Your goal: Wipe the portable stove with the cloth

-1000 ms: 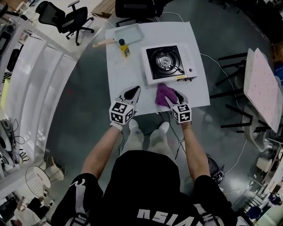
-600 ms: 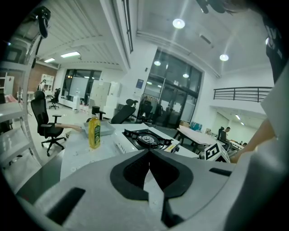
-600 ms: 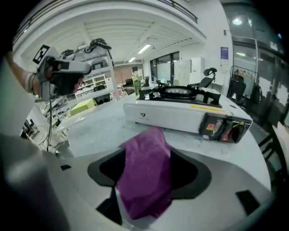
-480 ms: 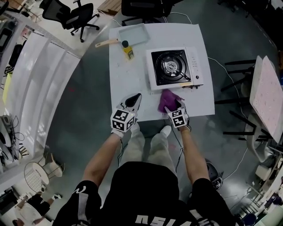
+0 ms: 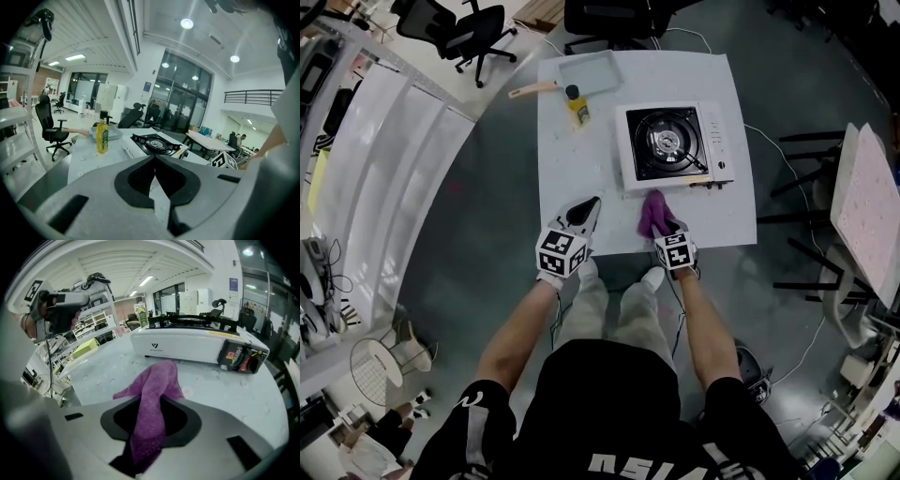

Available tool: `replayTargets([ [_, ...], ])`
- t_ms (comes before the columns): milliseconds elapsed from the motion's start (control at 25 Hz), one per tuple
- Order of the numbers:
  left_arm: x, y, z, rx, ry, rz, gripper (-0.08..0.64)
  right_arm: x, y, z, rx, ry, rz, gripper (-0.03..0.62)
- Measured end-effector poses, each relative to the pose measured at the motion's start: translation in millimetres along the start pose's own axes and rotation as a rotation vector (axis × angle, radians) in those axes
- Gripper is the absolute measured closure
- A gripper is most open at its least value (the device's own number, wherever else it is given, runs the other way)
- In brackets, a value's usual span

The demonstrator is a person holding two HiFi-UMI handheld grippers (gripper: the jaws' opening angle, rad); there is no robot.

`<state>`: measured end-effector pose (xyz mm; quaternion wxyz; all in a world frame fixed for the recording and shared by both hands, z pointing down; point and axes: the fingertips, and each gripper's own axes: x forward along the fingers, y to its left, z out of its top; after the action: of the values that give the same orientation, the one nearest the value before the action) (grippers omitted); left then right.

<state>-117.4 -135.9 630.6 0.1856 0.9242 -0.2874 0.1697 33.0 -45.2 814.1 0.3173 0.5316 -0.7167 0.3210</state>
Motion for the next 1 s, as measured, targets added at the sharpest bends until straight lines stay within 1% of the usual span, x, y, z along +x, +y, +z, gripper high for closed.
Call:
replayTargets([
  [80, -3, -1, 3, 0.003, -0.005, 0.0, 0.557, -7, 4, 4, 0.009, -0.009, 0.012, 0.48],
  [160, -5, -2, 10, 0.007, -0.017, 0.004, 0.557, -21, 5, 17, -0.003, -0.051, 0.015, 0.482],
  [400, -11, -11, 45, 0.014, -0.075, 0.019, 0.557, -86, -8, 86, -0.012, -0.239, -0.019, 0.482],
  [600, -18, -33, 85, 0.032, -0.149, 0.027, 0.557, -158, -26, 141, -0.02, -0.403, -0.073, 0.482],
  [720, -25, -49, 112, 0.045, -0.2, 0.028, 0.557, -205, -36, 167, -0.031, -0.494, -0.11, 0.482],
  [880, -38, -70, 137, 0.066, -0.253, 0.029, 0.557, -261, -48, 186, -0.036, -0.595, -0.147, 0.482],
  [1000, -45, -81, 147, 0.077, -0.28, 0.034, 0.557, -287, -53, 188, -0.041, -0.636, -0.163, 0.482],
])
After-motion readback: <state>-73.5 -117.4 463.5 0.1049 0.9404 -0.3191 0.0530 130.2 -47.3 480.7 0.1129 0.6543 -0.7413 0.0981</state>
